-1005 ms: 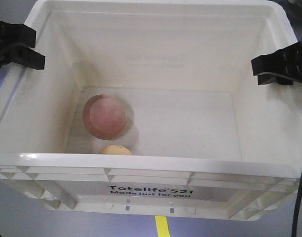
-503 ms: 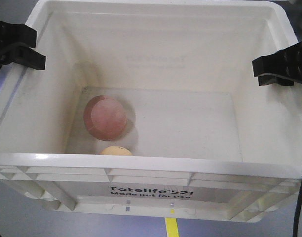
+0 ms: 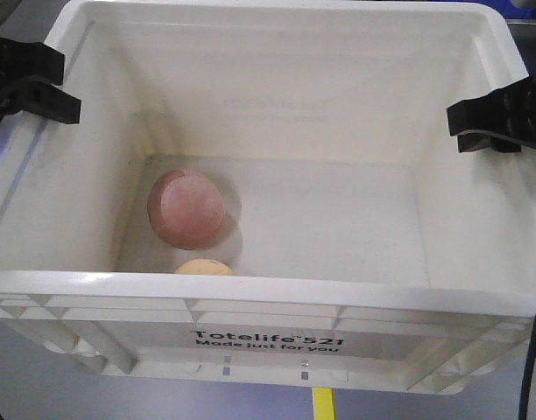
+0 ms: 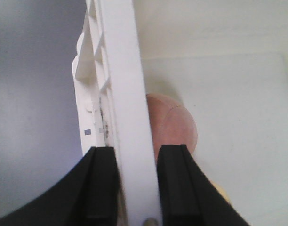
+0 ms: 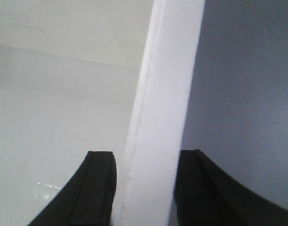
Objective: Place moving items into box and shelve
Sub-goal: 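Hold the tote steady with both grippers while the base drives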
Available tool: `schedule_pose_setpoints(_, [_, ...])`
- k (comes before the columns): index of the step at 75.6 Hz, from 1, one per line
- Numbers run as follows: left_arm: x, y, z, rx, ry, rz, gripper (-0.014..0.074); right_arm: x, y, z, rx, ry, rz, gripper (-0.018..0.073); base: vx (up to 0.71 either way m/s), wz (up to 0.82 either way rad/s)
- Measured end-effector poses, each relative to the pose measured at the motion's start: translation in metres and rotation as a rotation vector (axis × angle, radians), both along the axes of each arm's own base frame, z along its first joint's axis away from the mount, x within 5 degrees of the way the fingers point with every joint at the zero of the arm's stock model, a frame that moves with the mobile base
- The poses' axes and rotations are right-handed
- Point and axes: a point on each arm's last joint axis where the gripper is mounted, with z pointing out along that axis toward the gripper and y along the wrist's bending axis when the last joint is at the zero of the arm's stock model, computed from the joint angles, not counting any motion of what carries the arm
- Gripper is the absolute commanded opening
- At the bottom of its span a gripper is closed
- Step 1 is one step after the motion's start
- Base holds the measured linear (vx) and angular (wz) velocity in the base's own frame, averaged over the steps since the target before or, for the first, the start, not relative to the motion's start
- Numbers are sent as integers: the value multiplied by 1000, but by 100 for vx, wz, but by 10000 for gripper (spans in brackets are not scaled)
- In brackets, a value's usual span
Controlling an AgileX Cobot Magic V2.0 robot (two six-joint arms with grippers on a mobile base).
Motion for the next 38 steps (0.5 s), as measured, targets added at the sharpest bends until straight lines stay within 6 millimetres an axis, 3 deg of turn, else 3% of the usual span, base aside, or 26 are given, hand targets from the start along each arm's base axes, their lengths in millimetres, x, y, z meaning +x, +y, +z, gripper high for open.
schedule_pose_setpoints(38, [0, 0, 0, -1, 0, 0, -3, 0, 0, 0, 1, 1, 0, -6, 28, -2])
